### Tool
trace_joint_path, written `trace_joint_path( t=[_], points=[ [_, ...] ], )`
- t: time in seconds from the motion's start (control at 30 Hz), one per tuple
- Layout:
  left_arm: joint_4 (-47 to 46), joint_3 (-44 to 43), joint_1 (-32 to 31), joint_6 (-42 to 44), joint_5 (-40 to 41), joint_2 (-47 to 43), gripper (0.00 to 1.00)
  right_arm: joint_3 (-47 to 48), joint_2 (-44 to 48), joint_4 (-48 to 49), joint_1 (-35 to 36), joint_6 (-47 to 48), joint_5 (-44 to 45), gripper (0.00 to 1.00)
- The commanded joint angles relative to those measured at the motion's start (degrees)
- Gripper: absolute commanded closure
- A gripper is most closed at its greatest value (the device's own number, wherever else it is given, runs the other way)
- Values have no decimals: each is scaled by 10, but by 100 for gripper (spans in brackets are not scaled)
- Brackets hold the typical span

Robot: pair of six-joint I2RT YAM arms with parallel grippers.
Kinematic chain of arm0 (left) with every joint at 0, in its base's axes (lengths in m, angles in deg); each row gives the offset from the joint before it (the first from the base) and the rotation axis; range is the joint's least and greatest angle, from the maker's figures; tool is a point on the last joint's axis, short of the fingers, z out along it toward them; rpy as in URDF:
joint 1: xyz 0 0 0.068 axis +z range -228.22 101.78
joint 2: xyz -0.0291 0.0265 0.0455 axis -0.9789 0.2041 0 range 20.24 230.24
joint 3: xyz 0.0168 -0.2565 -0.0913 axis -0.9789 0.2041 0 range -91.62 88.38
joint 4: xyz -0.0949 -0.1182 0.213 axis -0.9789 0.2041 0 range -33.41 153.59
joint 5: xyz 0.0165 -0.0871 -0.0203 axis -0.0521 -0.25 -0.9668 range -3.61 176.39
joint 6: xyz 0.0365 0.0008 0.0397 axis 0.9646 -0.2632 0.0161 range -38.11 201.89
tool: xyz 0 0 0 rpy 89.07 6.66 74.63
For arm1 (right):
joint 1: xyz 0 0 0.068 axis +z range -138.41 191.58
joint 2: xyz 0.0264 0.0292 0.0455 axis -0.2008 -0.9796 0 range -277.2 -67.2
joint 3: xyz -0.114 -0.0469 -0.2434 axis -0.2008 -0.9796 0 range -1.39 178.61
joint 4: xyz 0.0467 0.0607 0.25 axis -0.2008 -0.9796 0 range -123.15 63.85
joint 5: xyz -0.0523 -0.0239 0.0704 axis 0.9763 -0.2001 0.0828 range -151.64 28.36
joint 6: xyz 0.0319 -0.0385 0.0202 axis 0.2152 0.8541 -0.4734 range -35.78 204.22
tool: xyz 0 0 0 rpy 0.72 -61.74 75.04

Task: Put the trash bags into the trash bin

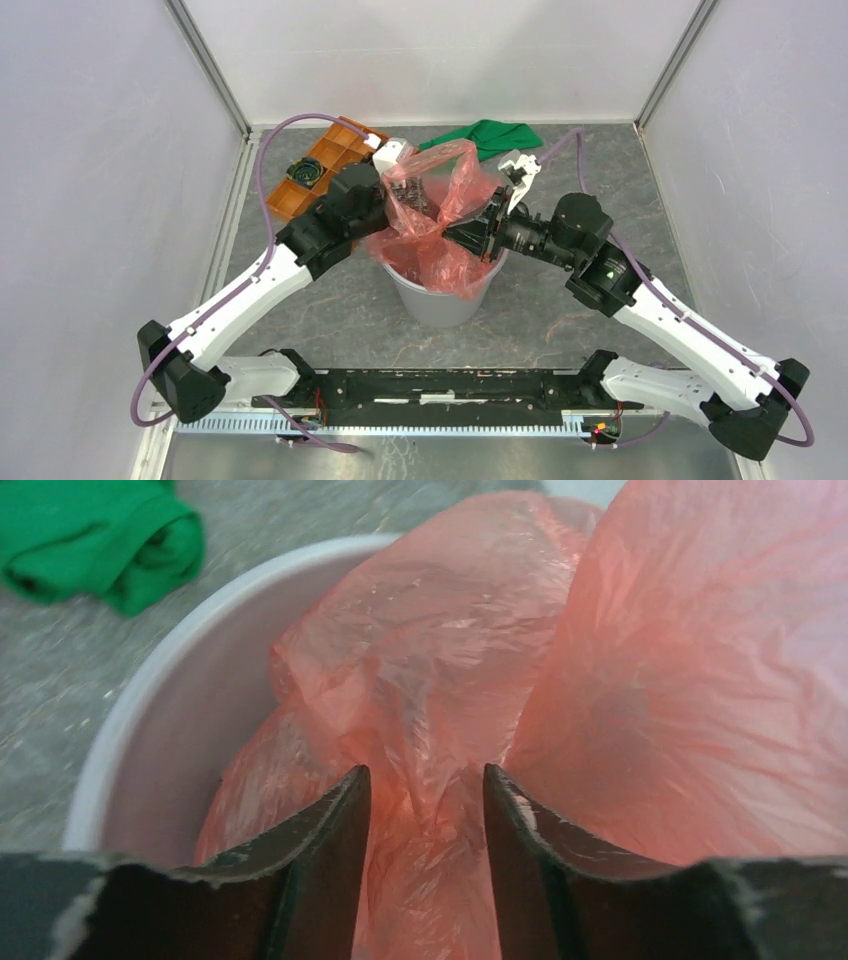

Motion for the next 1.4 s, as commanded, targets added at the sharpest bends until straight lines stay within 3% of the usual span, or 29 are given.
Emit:
trace_joint_path(
  t=[0.0, 0.13, 0.37, 0.6, 0.87, 1.17, 1.37],
  points=[
    [52, -19, -1, 39, 50, 4, 44, 19, -15, -68, -4, 19, 94, 99],
    [50, -34, -1, 52, 69, -34, 25, 80, -58, -182, -3, 91, 81, 99],
    [89, -68, 0, 74, 131, -72, 1, 191, -121, -355, -1, 195, 125, 99],
    [149, -46, 0, 90, 258, -147, 0, 282, -195, -450, 17, 254, 160, 99],
    [197, 4, 0, 72, 292, -243, 0, 342, -341, -524, 73, 293, 202, 99],
    [216, 48, 0, 53, 283, -303, 0, 268, -410, -504, 97, 306, 243, 99],
    [167, 116, -1, 10, 194, -306, 1, 222, -431, -440, 96, 316, 242, 99]
  ],
)
